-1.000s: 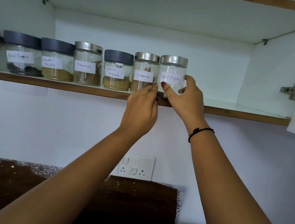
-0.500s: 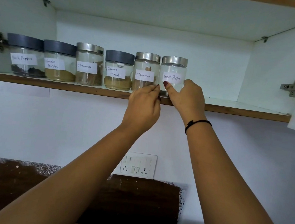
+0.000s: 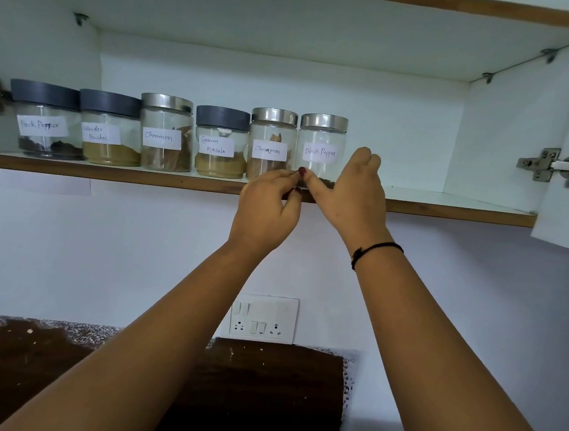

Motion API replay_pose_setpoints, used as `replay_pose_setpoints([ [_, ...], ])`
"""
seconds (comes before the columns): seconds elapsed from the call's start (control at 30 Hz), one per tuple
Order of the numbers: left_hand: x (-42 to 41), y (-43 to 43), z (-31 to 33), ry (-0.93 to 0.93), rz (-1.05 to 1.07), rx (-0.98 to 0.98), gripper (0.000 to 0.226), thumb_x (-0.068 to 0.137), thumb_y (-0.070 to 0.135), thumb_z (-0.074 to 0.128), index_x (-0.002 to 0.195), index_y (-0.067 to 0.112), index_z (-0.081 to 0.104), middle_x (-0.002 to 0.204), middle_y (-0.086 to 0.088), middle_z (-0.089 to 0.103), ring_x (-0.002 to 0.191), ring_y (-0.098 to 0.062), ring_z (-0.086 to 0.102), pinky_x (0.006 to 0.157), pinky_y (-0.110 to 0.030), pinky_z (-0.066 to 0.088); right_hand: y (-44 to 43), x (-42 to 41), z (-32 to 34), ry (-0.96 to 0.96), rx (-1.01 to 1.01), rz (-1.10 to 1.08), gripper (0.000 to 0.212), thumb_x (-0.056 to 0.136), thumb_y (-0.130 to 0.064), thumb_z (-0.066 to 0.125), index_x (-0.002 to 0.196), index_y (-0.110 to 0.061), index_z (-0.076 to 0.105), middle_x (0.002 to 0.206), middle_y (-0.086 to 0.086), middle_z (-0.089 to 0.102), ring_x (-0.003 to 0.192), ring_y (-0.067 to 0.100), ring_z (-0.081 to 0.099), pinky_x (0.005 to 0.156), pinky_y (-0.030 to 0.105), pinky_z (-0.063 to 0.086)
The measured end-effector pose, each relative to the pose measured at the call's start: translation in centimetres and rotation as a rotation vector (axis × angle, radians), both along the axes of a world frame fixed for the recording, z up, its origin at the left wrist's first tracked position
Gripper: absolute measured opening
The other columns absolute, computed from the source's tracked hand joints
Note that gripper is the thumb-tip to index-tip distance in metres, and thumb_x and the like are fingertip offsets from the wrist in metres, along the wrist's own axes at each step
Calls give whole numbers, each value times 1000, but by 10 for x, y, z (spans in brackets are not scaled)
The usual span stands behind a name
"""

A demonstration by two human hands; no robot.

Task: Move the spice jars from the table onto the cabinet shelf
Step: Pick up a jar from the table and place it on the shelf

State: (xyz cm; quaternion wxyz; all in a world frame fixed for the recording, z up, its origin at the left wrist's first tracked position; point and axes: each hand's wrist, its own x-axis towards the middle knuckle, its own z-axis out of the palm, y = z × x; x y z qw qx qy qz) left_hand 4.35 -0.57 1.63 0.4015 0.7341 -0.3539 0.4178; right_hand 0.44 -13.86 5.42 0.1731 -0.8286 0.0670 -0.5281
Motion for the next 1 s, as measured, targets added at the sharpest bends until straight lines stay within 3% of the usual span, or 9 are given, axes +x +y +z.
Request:
replay_pose_setpoints([
  [0.1, -2, 1, 2, 34, -2, -6, 41, 93, 16, 45, 126, 8, 68, 123, -7, 70, 112, -20, 63, 96, -35, 53, -9, -8, 0, 25, -32, 87, 63, 84, -54, 68, 114, -5, 43, 110, 8, 47, 75, 20, 52, 48, 19, 33],
  [0.2, -3, 3, 3, 44, 17, 16, 41, 93, 18, 45, 126, 8, 68, 124, -8, 70, 112, -21, 64, 97, -36, 53, -16, -25, -2, 20, -67, 242, 47, 88, -39, 68, 120, -12, 45, 117, 3, 47, 80, 19, 62, 66, 38, 56],
  [0.3, -1, 3, 2, 29, 25, 27, 39, 96, 19, 47, 127, 8, 68, 124, -8, 70, 111, -21, 64, 96, -37, 53, -17, -49, -9, -59, -108, 325, 27, 91, -30, 63, 113, -16, 55, 114, -1, 52, 87, 13, 63, 70, 41, 58],
  [0.4, -4, 0, 4, 20, 31, 41, 33, 100, 25, 47, 116, 10, 72, 107, -6, 73, 98, -19, 65, 82, -31, 53, -15, -70, -22, -73, -171, 359, 10, 91, -27, 61, 96, -18, 62, 100, -4, 54, 83, 9, 60, 66, 36, 57],
  [0.5, -15, -1, 5, 12, 1, 63, 31, 103, 30, 47, 103, 15, 74, 90, -1, 70, 86, -18, 62, 71, -31, 48, -16, -84, -38, -56, -168, 360, 10, 91, -26, 61, 88, -18, 64, 94, -4, 56, 78, 8, 60, 62, 31, 53],
  [0.67, -46, -5, -23, 72, -76, -68, 36, 100, 41, 48, 113, 19, 72, 111, 5, 71, 108, -14, 61, 94, -42, 52, -22, -103, -57, -68, -74, 348, 12, 92, -24, 63, 83, -16, 65, 91, -4, 60, 74, 10, 61, 58, 25, 48],
  [0.83, -81, -15, -53, 174, -186, -116, 32, 98, 37, 47, 116, 25, 71, 115, 11, 69, 114, -10, 60, 99, -33, 49, -19, -125, -69, -61, -70, 366, 11, 92, -23, 64, 85, -15, 67, 89, -3, 62, 74, 11, 62, 61, 21, 49],
  [1.0, -107, -22, -72, 265, -277, -166, 22, 102, 26, 52, 114, 26, 71, 114, 13, 69, 111, -3, 60, 96, -19, 45, -20, -145, -81, -84, -83, 394, 12, 92, -24, 63, 86, -15, 68, 87, -3, 63, 73, 10, 62, 63, 28, 57],
])
